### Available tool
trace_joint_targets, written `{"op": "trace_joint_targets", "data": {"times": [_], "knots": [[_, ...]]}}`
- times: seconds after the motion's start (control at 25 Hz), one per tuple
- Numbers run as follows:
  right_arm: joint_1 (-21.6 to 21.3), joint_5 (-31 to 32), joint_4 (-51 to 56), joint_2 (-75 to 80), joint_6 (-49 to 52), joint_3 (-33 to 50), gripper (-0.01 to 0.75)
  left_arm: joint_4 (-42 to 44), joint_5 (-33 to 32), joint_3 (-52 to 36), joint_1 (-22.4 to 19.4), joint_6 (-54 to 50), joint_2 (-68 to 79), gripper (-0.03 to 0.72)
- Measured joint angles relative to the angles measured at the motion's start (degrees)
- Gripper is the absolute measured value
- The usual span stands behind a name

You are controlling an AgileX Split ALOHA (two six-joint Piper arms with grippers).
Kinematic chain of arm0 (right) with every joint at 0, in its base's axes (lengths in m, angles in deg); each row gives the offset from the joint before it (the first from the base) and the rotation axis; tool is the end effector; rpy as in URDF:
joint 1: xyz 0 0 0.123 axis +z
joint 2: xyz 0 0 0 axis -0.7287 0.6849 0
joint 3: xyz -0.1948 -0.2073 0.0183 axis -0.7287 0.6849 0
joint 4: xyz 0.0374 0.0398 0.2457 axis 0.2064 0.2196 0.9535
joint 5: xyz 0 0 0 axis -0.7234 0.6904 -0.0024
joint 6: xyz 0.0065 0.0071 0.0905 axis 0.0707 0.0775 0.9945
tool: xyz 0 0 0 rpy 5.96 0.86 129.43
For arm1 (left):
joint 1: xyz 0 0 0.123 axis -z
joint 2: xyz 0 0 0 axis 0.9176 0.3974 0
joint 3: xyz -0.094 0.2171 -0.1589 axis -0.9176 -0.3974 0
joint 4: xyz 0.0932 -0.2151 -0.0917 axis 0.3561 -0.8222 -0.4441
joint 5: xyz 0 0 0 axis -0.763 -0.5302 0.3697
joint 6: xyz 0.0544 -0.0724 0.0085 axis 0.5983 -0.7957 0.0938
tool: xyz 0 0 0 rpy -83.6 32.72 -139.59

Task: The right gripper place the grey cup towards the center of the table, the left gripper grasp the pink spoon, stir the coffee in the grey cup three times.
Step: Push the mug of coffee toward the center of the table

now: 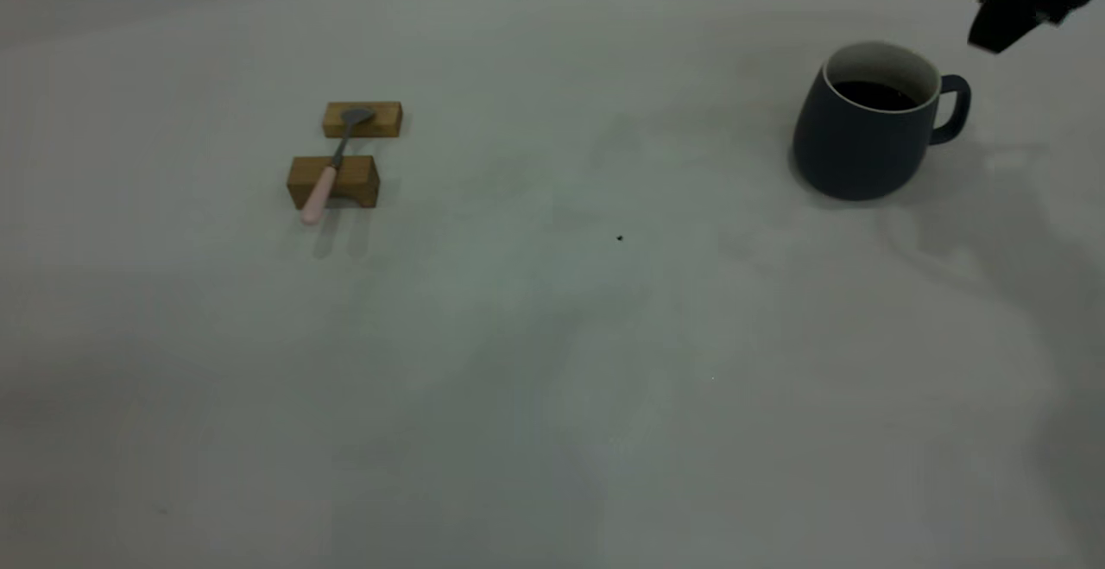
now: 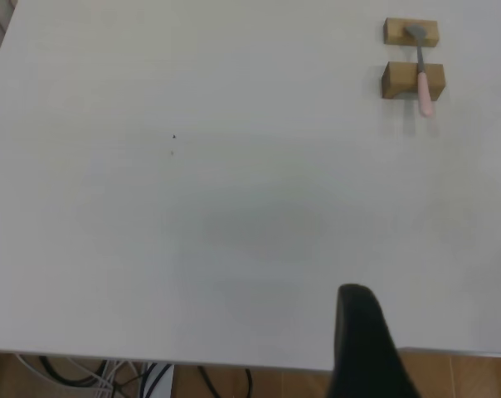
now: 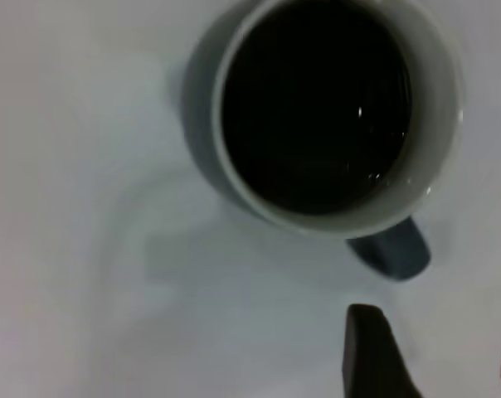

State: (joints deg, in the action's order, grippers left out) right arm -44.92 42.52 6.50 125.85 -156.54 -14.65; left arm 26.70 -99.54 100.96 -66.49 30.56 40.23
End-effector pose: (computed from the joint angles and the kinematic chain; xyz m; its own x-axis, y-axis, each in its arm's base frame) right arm 0.4220 0.0186 0.1179 -0.2988 -0.9379 -0.1761 -0.8893 0.3406 -0.3051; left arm -0.0106 0.0034 0.2675 -0.5091 -0.0651 -0.8582 -0.0638 0.9972 -0.0378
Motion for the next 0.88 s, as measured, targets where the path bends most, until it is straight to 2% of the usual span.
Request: {"op": "trace_joint_targets", "data": {"times": [0.08,0.28,0.68,0.88], "knots": [[-0.8,-0.1,0.0,2.9,-4.9,-2.6,0.46,0.0,0.0,0.0,0.0,0.0,0.0,0.5],[-3.2,-0.4,0.3,7.0,-8.3,-7.2,0.541,0.0,0.0,0.0,0.0,0.0,0.0,0.5],[-3.8,-0.8,12.2,13.1,-22.7,-8.7,0.549,0.0,0.0,0.0,0.0,0.0,0.0,0.5],[-4.0,-1.6,13.7,15.0,-24.8,-8.9,0.549,0.0,0.0,0.0,0.0,0.0,0.0,0.5]]}}
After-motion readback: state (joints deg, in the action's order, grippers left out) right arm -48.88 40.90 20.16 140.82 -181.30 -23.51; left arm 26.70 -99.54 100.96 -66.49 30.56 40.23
